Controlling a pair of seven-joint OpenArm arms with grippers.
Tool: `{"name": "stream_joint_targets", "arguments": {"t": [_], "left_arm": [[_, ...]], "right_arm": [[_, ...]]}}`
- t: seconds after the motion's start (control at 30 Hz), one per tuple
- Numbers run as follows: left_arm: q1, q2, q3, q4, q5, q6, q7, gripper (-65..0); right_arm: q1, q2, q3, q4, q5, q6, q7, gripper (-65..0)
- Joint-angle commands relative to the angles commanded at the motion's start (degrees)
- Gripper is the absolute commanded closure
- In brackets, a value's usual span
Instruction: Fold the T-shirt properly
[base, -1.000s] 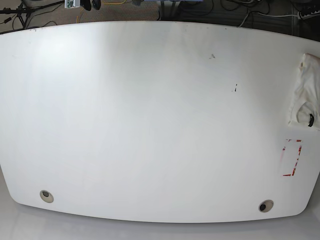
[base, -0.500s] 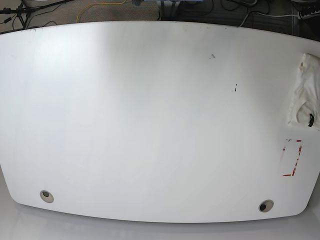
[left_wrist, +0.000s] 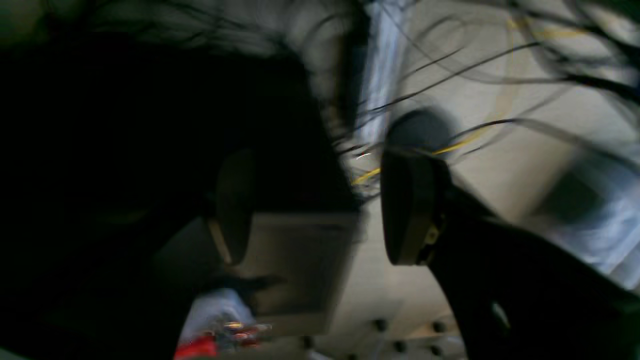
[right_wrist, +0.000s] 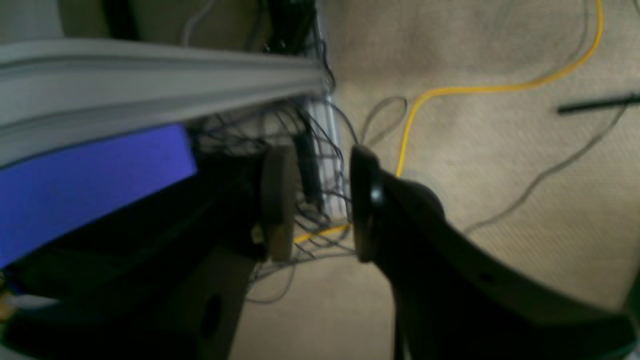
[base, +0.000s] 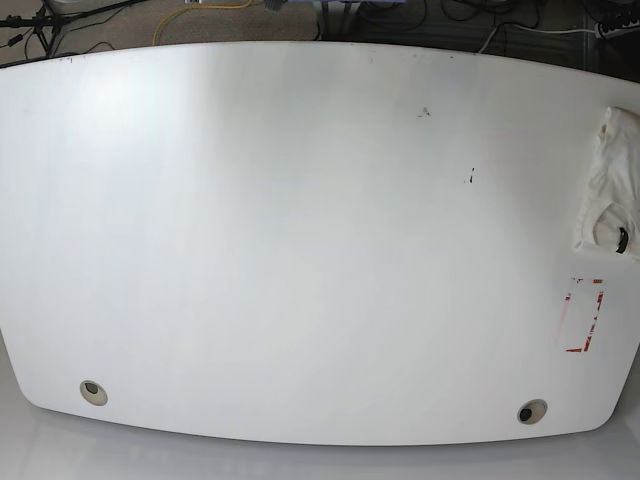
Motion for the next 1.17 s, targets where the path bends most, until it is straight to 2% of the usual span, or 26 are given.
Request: {"name": "stream_joint_targets", "arguments": {"t": [0.1, 0.3, 0.43, 0.53, 0.73, 1.17], "left_arm": [[-3.2, 0.2, 1.5, -2.6, 0.0, 1.4, 0.4, -36.7], [-7.7, 0.4, 1.9, -7.6, 0.1, 6.1, 0.4, -36.7], [-10.4, 1.5, 2.0, -10.0, 0.1, 6.8, 1.4, -36.7], [-11.3, 1.6, 2.0, -10.5, 0.1, 6.8, 2.4, -36.7], [-11.4, 1.6, 2.0, -10.5, 0.1, 6.9, 2.7, -36.7], [-11.4, 1.8, 2.0, -10.5, 0.1, 6.9, 2.7, -36.9]], "right_arm": [[3.1, 0.0, 0.0, -4.1, -2.1, -3.16, 0.0, -17.3], [8.3, 0.0, 0.0, -10.1, -6.4, -7.56, 0.0, -17.4], [11.0, -0.1, 0.0, -12.7, -7.1, -10.46, -0.2, -17.8], [12.4, -0.1, -0.1, -14.8, -7.2, -11.25, -0.2, -17.8], [14.6, -0.1, -0.1, -18.0, -7.2, -11.25, -0.2, -17.8], [14.7, -0.4, -0.1, -18.1, -7.2, -11.25, -0.2, -17.8]]}}
